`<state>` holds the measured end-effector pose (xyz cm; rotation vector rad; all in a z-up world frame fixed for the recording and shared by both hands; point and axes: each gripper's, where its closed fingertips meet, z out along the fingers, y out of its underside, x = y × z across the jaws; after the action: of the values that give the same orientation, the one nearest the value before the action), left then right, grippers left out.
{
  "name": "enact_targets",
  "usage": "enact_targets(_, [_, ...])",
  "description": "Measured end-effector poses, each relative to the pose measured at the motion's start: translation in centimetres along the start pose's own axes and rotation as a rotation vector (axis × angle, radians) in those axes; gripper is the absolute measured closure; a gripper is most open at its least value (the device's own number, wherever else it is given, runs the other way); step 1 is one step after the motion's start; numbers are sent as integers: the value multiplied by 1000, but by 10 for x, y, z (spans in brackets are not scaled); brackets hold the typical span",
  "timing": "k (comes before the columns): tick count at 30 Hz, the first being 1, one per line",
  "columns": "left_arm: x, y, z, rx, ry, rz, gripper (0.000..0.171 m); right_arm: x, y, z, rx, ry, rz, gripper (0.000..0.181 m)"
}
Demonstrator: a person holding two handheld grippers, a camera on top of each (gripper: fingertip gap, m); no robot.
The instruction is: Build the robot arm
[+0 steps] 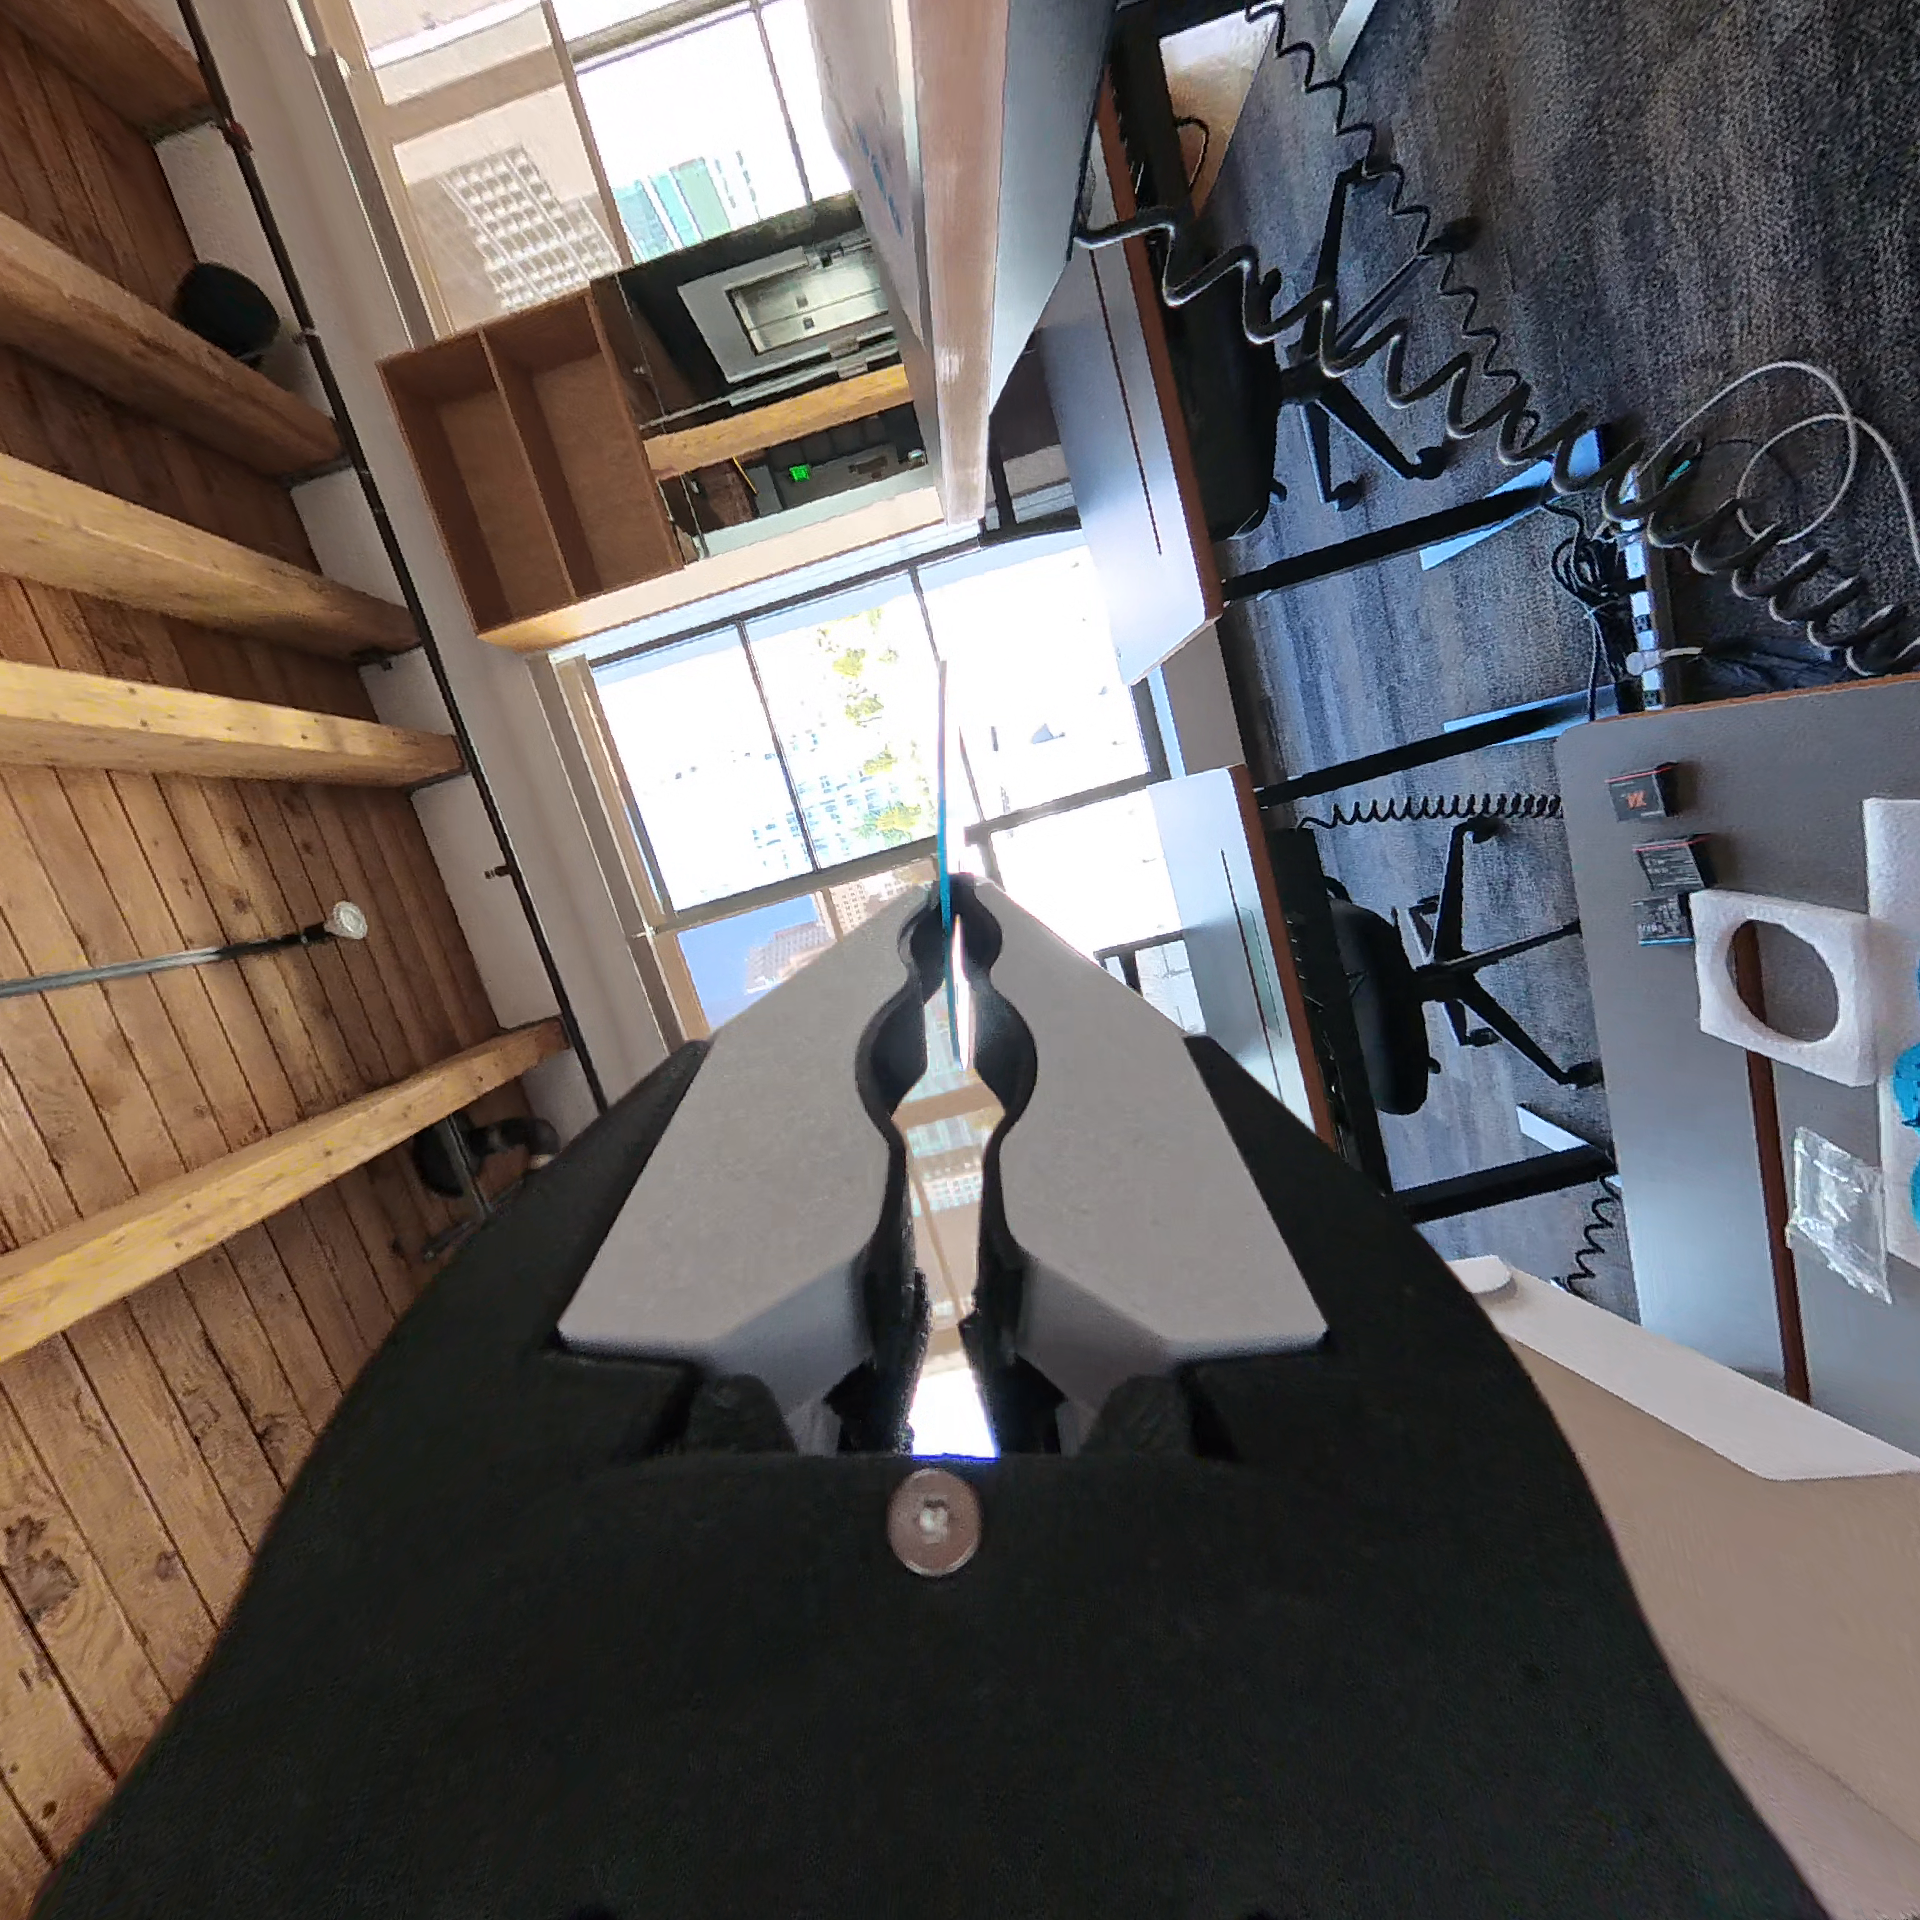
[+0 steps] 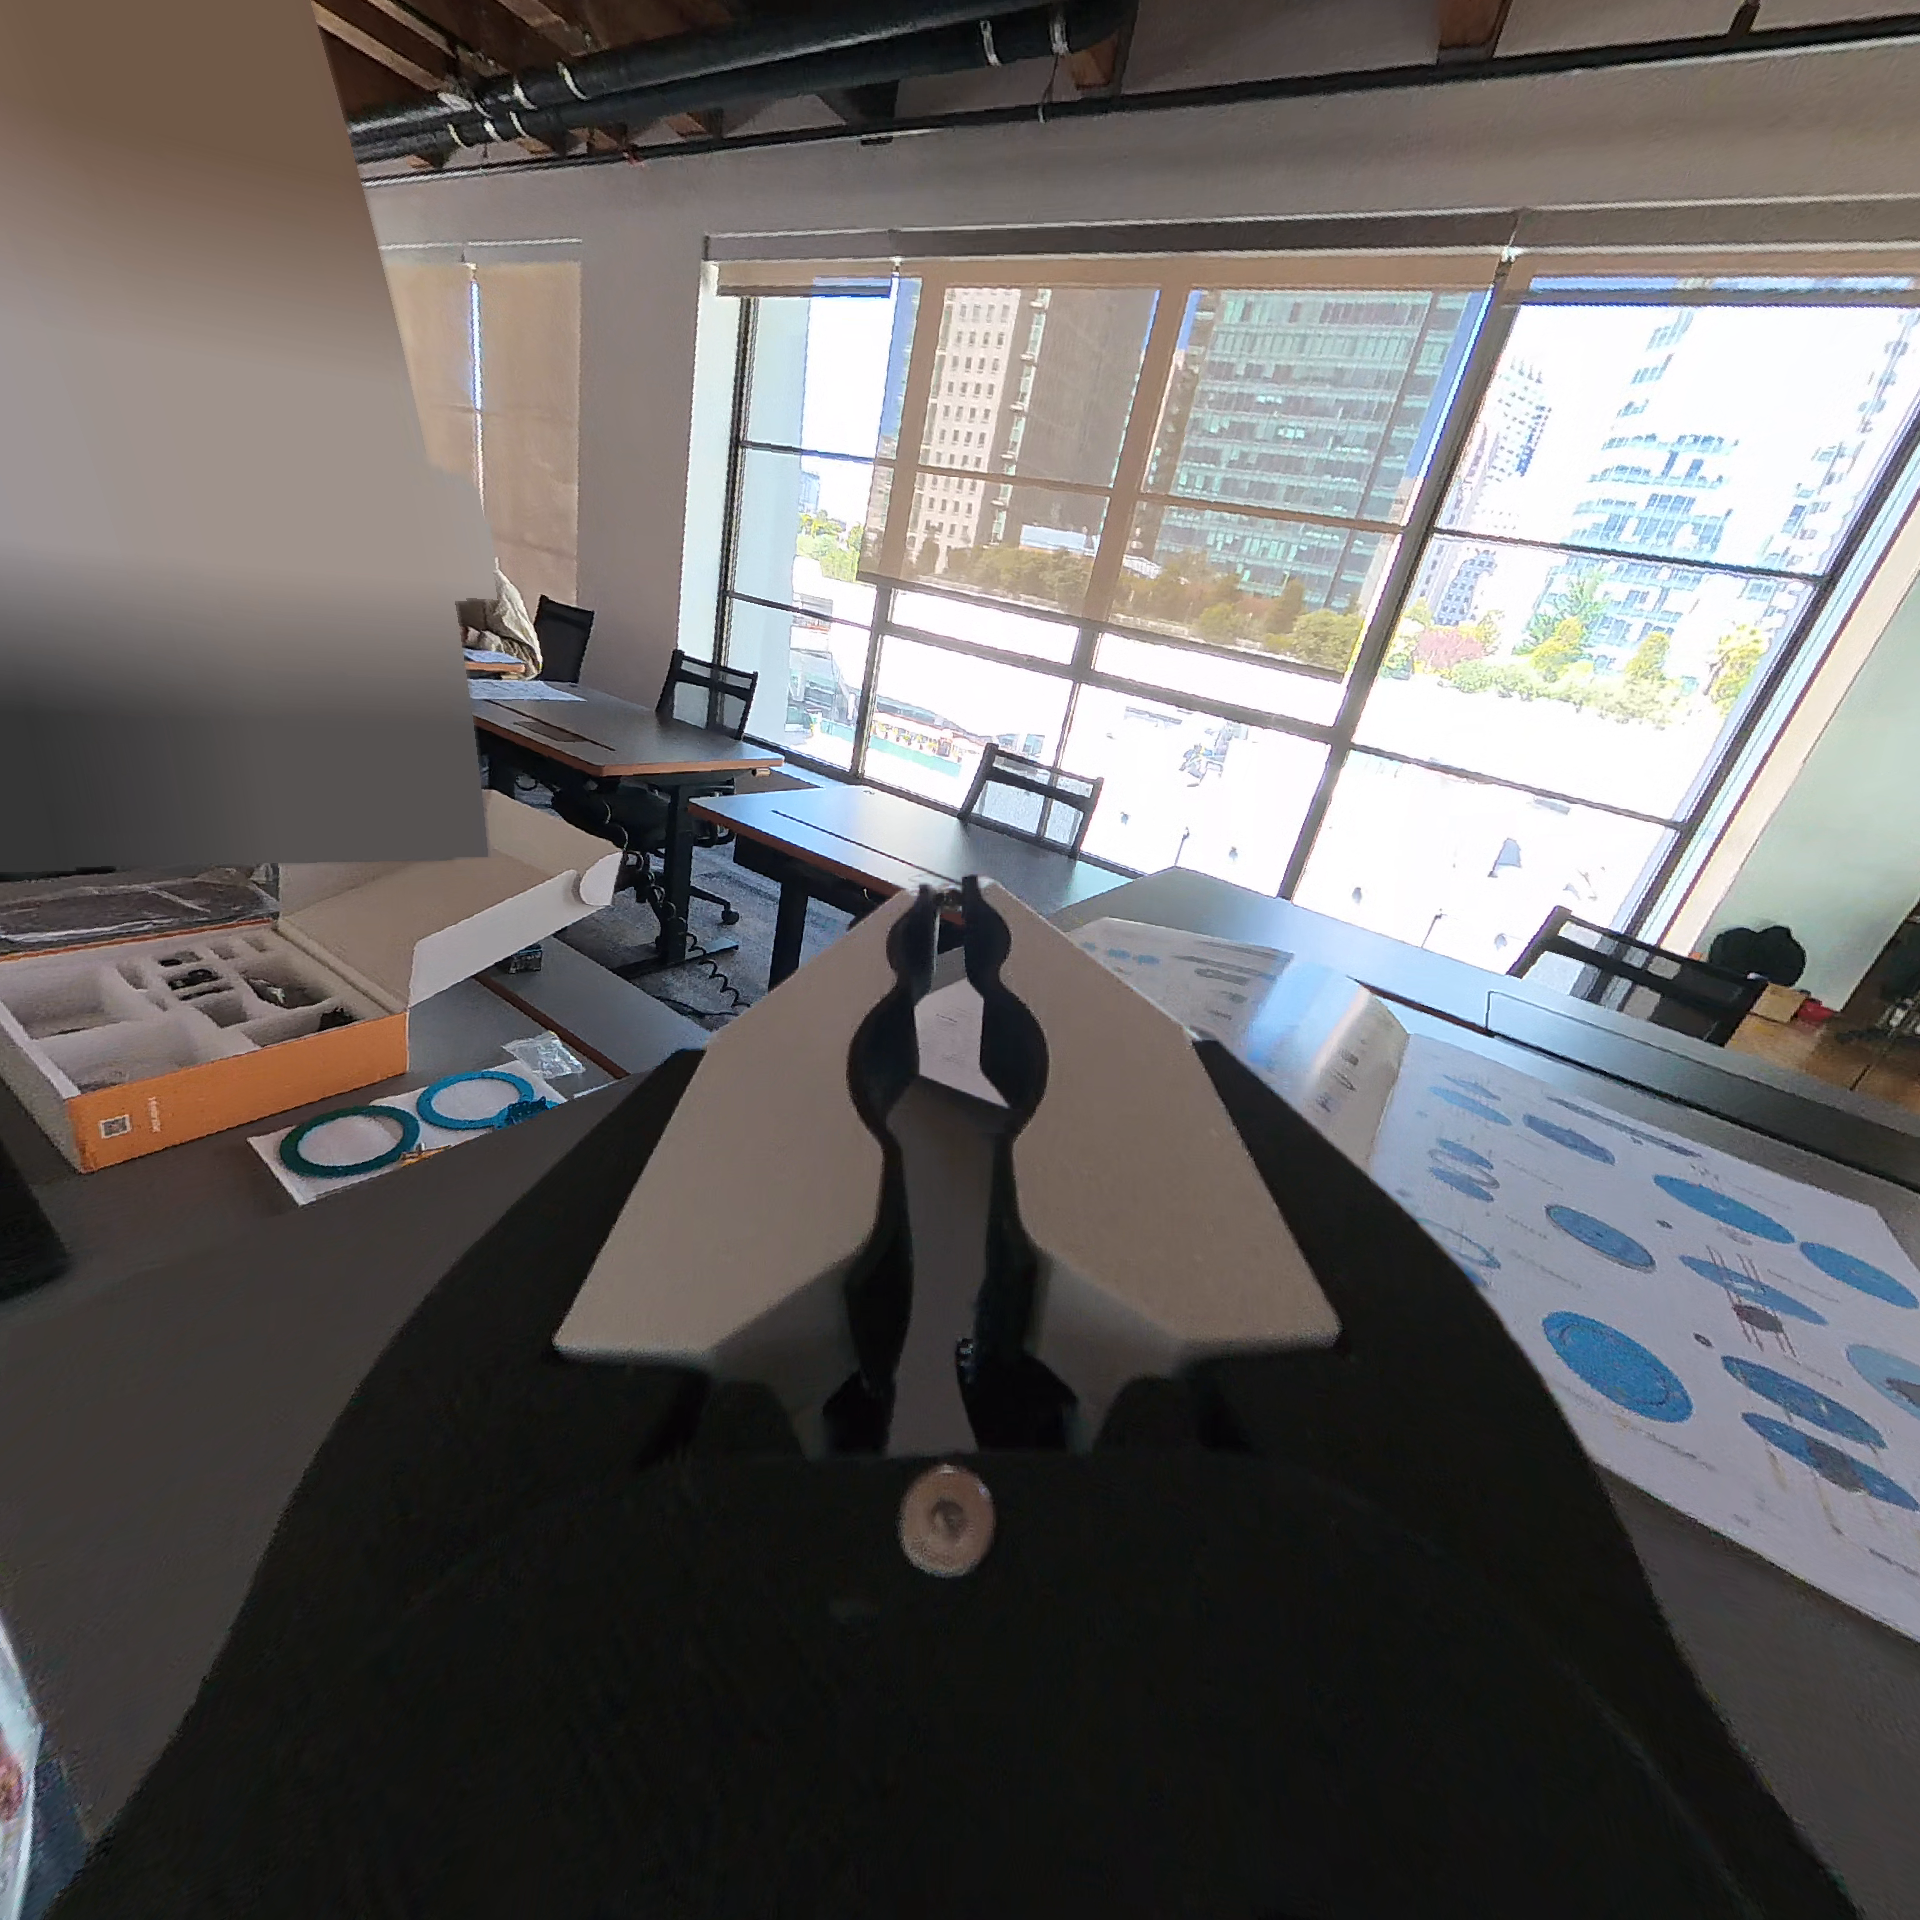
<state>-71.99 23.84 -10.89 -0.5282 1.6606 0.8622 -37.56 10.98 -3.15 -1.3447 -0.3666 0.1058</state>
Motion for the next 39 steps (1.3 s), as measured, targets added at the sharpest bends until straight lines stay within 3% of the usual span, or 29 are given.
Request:
enact_targets(8, [34,-2,5,57,83,-43,171,18,23,10,-105,46,107,178])
enact_targets(10, [49,-2,8,70,112,-123,171,20,27,11,-128,65,102,178])
enact_targets(12, [66,2,15,60,164,-318,171,23,30,11,-146,94,85,178])
enact_targets(14, [90,10,22,-1,281,-745,171,25,31,11,-153,107,76,178])
enact_targets(17, [142,3,29,-55,555,-1722,171,28,35,12,-180,129,64,178])
enact_targets(20, [205,5,37,-39,628,-2604,171,25,41,14,-220,134,26,178])
enact_targets(22, [249,12,39,9,592,-3045,171,20,44,17,-251,124,-13,178])
enact_targets(24, [282,12,37,35,596,-3287,171,15,48,20,-282,109,-54,178])
enact_targets(28, [303,17,26,-15,647,-3250,171,14,52,21,-312,126,-96,178])
enact_targets(30, [311,44,20,-34,550,-3191,171,15,51,20,-307,131,-92,178])
enact_targets(33, [344,107,5,-195,346,-3010,171,17,50,19,-297,139,-77,178])
enact_targets(36, [333,150,-5,-109,229,-2986,171,18,49,18,-298,151,-71,178])
enact_targets(39, [294,155,-3,-11,230,-2951,171,18,49,18,-295,145,-63,178])
